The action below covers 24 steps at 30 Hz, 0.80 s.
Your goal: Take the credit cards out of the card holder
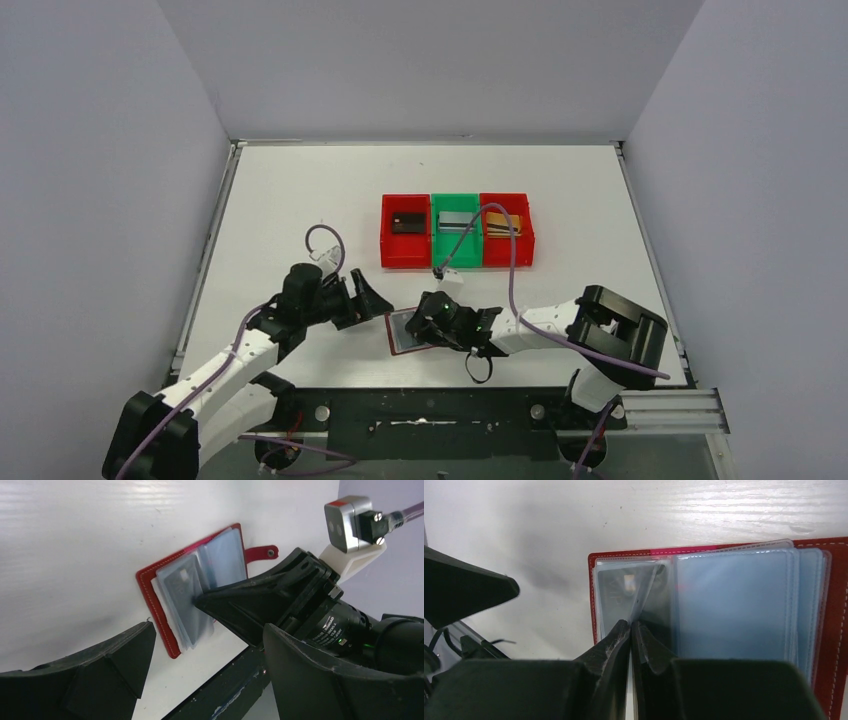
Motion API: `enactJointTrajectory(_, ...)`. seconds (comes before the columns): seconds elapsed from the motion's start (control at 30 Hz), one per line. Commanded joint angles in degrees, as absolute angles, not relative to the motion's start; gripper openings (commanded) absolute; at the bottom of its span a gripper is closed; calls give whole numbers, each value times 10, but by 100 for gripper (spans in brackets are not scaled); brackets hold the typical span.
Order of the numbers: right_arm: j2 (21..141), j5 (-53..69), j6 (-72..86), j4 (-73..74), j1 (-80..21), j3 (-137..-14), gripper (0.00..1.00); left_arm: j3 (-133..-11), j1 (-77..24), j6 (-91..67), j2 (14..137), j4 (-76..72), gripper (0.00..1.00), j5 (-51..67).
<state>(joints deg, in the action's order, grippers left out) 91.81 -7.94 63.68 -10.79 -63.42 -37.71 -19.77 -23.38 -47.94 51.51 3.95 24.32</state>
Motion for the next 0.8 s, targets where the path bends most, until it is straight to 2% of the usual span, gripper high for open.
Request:
enactJointTrajectory(0.0,878,-72,644,-194,-628,-353,8,-205,-287,-516,536,-46,78,228)
enactJointTrajectory(0.3,857,-60,657,-272,-613,-300,9,-200,-321,-548,575,-85,76,205)
enactJointTrajectory(0.53,858,-55,669,-297,-604,-279,9,-213,-352,-560,630,-114,64,199)
enactJointTrajectory(0.77,850,-54,678,-313,-599,-261,10,-209,-372,-579,658,-161,59,199)
